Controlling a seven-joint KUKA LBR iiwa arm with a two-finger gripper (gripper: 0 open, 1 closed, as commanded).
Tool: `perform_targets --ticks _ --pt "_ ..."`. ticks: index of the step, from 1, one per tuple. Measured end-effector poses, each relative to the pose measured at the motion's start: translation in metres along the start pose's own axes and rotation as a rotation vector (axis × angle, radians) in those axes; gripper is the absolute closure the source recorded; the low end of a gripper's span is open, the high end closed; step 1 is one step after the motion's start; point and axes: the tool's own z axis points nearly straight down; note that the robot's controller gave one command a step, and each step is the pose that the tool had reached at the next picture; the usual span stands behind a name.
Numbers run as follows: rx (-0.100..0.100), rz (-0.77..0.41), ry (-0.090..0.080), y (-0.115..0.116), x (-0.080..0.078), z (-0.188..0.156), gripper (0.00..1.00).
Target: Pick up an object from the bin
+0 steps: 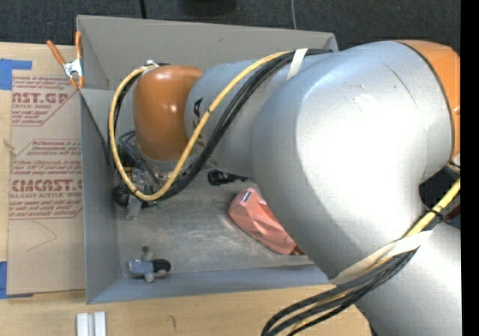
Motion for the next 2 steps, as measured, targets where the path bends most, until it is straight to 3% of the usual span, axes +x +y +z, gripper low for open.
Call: perform_targets --ticks 1,2 --pt "0.002 0.0 0.004 -0.001 0.001 -0.021 1.0" --pt "-0.005 0.0 -0.005 0.001 0.0 -0.04 1.0"
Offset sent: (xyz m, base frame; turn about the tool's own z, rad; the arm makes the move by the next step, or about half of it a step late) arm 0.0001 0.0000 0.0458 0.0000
